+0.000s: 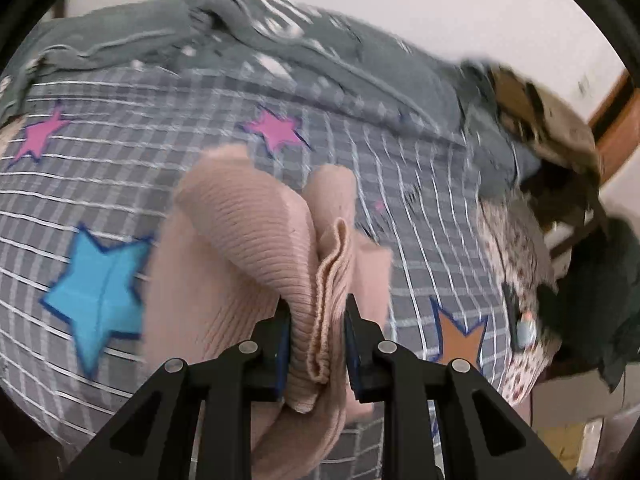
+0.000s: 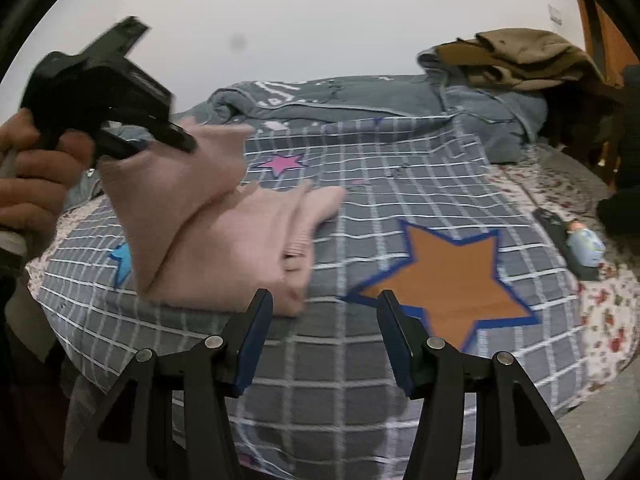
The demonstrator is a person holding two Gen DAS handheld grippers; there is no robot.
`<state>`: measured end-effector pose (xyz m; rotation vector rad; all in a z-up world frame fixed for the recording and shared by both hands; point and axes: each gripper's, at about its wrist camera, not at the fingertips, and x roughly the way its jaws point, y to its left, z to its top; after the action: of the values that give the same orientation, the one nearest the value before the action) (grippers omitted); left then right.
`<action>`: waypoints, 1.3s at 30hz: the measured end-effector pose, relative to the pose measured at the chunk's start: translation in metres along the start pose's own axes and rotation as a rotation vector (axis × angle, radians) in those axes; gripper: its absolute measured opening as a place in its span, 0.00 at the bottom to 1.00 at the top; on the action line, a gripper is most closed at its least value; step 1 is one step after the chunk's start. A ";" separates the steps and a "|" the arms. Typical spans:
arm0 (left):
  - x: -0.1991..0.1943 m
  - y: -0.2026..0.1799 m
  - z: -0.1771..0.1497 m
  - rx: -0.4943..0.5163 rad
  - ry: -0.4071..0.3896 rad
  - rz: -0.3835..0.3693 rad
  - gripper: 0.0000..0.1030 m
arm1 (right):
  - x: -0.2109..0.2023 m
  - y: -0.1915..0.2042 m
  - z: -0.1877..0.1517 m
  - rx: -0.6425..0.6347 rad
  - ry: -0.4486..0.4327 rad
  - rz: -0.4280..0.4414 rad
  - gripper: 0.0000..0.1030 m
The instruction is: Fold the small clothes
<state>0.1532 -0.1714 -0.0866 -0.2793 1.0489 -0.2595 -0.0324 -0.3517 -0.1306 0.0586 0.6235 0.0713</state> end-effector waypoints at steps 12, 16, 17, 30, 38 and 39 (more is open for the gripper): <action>-0.028 0.038 -0.007 0.094 -0.090 0.024 0.41 | 0.008 0.015 0.007 -0.005 -0.032 0.119 0.52; -0.044 0.084 -0.012 0.100 -0.134 0.134 0.46 | 0.015 0.043 0.028 0.009 -0.081 0.233 0.55; -0.047 0.099 -0.015 0.092 -0.129 0.143 0.46 | 0.019 0.051 0.034 0.019 -0.095 0.273 0.57; -0.023 0.188 -0.059 0.017 -0.052 0.071 0.46 | 0.059 0.042 0.038 0.222 -0.120 0.133 0.05; -0.018 0.162 -0.059 0.091 -0.066 -0.058 0.46 | 0.077 0.051 0.002 0.095 -0.024 0.056 0.14; -0.019 0.158 -0.057 0.113 -0.079 -0.055 0.47 | 0.069 0.049 0.005 0.094 -0.038 0.067 0.20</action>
<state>0.1064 -0.0237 -0.1532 -0.2153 0.9460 -0.3538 0.0244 -0.2969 -0.1630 0.1709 0.5871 0.1051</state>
